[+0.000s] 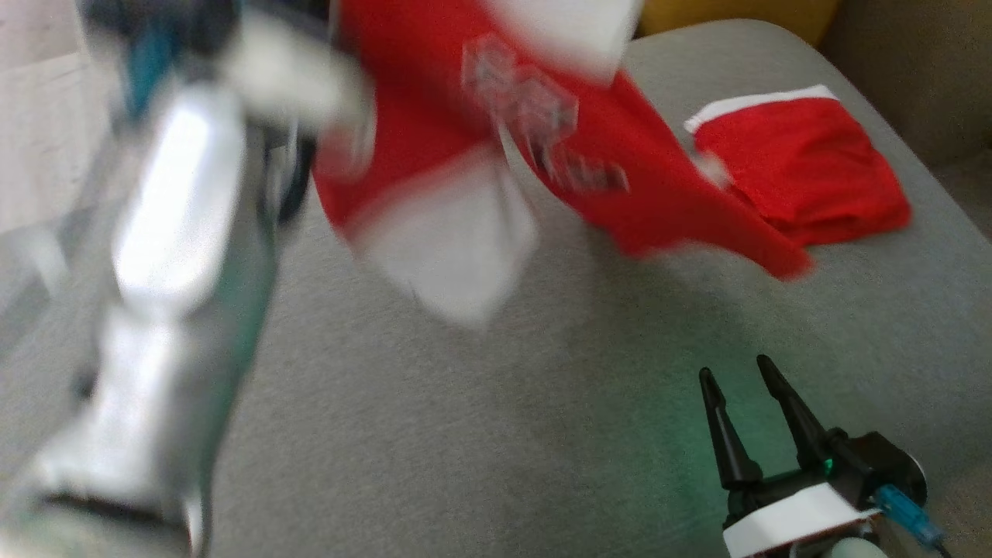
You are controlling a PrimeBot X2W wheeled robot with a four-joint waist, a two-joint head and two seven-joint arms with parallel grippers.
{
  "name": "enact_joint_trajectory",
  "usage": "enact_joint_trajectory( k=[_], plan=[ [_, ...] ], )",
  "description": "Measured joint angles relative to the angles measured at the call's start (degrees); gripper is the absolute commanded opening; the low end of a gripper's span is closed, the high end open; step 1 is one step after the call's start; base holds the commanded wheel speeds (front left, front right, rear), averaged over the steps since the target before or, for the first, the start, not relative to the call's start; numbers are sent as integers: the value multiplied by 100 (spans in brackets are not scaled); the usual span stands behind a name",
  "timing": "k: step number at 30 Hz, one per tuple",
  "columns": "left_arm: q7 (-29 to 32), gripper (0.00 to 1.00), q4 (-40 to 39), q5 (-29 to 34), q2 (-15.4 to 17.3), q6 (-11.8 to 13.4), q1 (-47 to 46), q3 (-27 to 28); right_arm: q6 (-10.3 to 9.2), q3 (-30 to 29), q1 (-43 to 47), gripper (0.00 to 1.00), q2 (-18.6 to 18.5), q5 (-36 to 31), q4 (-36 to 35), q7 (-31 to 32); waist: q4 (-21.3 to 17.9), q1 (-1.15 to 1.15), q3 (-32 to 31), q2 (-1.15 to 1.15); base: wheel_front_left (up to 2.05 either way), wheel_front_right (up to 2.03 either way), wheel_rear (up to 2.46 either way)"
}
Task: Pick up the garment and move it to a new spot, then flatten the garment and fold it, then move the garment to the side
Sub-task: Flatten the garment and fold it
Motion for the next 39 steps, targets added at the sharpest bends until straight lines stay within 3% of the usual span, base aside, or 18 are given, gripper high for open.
enact_joint_trajectory(
  k=[7,11,12,13,19,21,24,31,35,39],
  plan=[
    [-32,0,272,-723,96,292,3593,109,0,-92,68,100,-82,0,-125,0,457,0,43,0,0,0,0],
    [-177,0,415,-988,15,392,4428,232,0,-87,123,100,-151,0,-149,0,702,0,92,0,0,0,0],
    [-197,44,416,-1043,-33,391,4480,249,0,-89,124,100,-164,0,-154,0,760,0,94,0,0,0,0],
    [-200,100,413,-1095,-89,390,4498,257,0,-97,131,100,-175,1,-164,0,818,0,94,0,0,0,0],
    [-285,100,134,-1012,-90,550,4671,240,0,-102,219,100,-188,0,-175,0,1026,0,52,0,0,0,0],
    [-297,100,-108,-709,98,682,4748,142,0,-107,218,100,-188,0,-175,0,1057,0,35,0,0,0,0],
    [-194,100,-595,-407,435,669,4702,-8,0,-104,218,100,-188,0,-179,0,1096,0,57,0,0,0,0],
    [1126,100,-1360,-221,1106,-101,3449,-458,0,-32,181,100,-202,2,-194,0,1134,1,288,0,0,0,0],
    [1820,100,-1365,-358,1291,-268,2429,-745,0,41,-31,100,-267,54,-210,0,1068,1,514,0,0,0,0],
    [2354,100,-1072,-883,1373,-278,1727,-1402,0,67,-328,100,-293,93,-240,0,941,2,784,0,0,0,0]
  ],
)
